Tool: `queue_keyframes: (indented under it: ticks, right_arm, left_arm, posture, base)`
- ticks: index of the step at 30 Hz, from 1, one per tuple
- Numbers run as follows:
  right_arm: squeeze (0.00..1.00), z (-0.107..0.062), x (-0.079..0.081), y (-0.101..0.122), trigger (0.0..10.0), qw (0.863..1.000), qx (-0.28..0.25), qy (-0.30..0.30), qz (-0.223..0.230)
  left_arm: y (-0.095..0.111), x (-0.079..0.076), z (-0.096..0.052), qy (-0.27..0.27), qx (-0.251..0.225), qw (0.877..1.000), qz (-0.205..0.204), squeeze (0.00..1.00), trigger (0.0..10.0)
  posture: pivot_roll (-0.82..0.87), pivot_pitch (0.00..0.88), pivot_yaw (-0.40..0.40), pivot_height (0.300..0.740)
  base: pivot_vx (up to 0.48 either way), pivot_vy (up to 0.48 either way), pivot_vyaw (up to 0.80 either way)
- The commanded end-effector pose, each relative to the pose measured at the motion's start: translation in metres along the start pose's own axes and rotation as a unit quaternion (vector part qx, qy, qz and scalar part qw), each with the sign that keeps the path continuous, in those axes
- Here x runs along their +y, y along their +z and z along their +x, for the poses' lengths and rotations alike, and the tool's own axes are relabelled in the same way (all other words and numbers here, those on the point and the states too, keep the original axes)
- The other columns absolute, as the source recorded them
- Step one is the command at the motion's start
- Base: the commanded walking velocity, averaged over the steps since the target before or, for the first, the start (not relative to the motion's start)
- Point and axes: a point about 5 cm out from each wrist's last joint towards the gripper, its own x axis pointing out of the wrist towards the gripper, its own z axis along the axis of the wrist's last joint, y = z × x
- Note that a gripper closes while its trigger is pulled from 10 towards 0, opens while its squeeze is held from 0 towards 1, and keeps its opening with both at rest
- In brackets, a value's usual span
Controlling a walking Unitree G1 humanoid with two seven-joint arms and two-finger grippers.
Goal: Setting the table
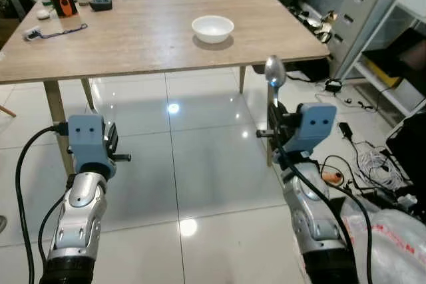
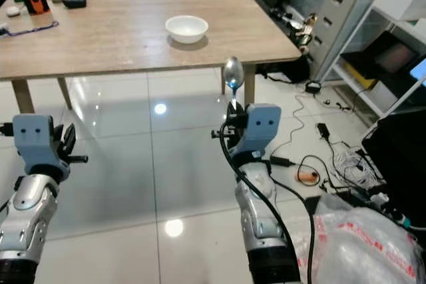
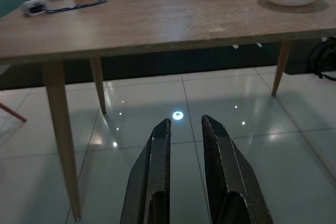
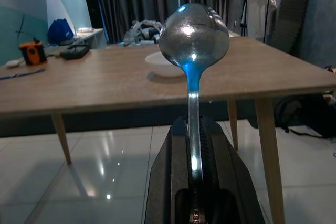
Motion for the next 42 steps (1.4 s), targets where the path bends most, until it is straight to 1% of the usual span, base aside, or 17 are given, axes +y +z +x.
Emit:
queue_keyframes:
  ticks: [1,14,36,42]
  right_arm:
    - [0.00,-0.0008,-0.0026,0.0007,10.0,1.000,0.002,-0.005,-0.002]
    - [0.00,-0.0015,-0.0045,0.0028,10.0,1.000,0.008,-0.007,-0.008]
    - [0.00,-0.0057,-0.0022,0.0005,10.0,1.000,0.022,0.000,-0.009]
    - [0.00,-0.0042,-0.0045,0.0039,10.0,1.000,0.018,-0.003,-0.012]
  left_arm:
    - [-0.0009,-0.0040,-0.0019,-0.005,0.004,1.000,0.000,0.00,10.0]
    - [-0.0005,-0.0058,-0.0044,-0.006,0.008,1.000,0.000,0.00,10.0]
    - [-0.0035,-0.0060,-0.0115,-0.003,0.019,1.000,-0.001,0.00,10.0]
    - [-0.0016,-0.0060,-0.0116,-0.005,0.016,1.000,0.004,0.00,10.0]
  posture:
    - [0.03,0.012,0.068,0.740]
    - [0.03,0.018,0.066,0.740]
    - [0.03,0.041,0.061,0.740]
    - [0.03,0.042,0.063,0.740]
  base:
    - [0.480,0.000,0.00]
    - [0.480,0.000,0.00]
    - [0.480,0.000,0.00]
    - [0.480,0.000,0.00]
